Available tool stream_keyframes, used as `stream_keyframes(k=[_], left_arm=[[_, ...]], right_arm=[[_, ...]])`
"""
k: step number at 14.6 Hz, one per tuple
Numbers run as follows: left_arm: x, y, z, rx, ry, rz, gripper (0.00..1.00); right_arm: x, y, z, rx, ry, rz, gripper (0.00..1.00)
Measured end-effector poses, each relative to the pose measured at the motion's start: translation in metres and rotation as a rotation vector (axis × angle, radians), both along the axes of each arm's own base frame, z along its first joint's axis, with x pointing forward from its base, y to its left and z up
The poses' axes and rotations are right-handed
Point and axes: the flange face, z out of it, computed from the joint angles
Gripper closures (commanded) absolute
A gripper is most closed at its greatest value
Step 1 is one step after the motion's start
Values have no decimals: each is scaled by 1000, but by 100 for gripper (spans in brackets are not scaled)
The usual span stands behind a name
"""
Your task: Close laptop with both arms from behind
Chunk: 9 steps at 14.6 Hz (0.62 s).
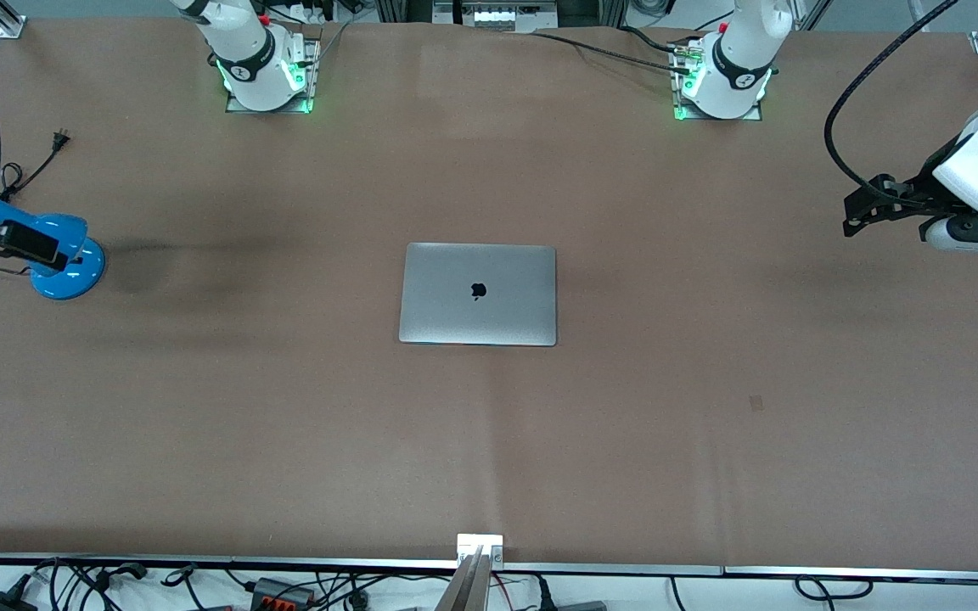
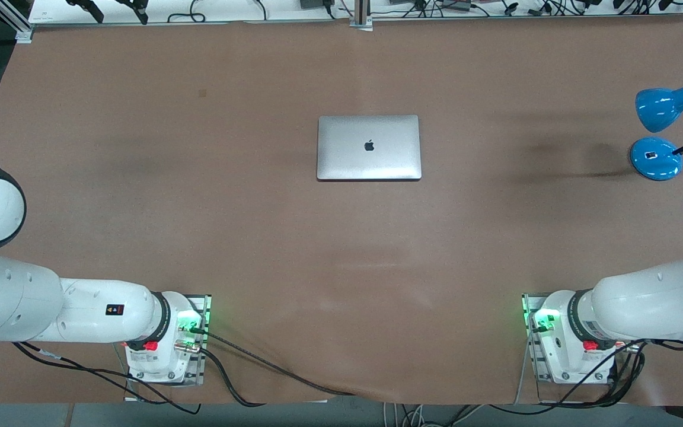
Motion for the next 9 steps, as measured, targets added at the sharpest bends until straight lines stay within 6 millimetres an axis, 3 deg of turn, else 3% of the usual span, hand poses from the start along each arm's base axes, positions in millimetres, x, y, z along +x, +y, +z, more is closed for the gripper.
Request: stream_keyframes(k=[4, 9], left_arm=[[-1, -10, 1, 0, -1, -22, 0], [-1, -10, 1, 0, -2, -26, 0]], right_arm=[[-28, 2, 0, 2, 0, 11, 0], [-39, 5, 1, 3, 0, 18, 0]])
